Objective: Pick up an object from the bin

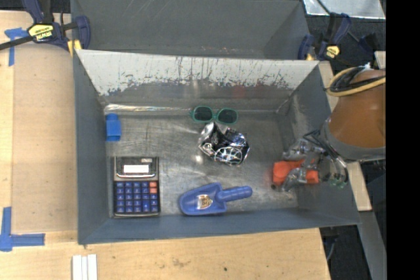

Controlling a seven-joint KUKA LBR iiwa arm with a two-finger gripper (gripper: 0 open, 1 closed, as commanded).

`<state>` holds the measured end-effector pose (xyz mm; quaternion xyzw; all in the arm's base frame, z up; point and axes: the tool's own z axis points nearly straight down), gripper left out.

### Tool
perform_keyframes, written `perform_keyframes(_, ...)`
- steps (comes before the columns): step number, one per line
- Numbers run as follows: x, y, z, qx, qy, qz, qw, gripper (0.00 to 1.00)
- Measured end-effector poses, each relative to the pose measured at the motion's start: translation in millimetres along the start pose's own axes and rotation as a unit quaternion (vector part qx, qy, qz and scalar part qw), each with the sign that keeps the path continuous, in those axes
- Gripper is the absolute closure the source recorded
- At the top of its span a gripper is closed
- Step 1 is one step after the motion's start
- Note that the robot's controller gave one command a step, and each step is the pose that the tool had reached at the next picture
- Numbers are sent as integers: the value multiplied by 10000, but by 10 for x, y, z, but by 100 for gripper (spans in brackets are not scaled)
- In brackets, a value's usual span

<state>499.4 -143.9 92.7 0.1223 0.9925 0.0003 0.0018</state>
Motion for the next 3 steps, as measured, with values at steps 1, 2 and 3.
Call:
perform_keyframes(1,0,0,0,0,0,-1,10000,100)
perform_keyframes(2,31,-32,-232,5,3,-9,10000,100)
perform_keyframes(3,-16,-36,-1116,9,5,295,9996,100)
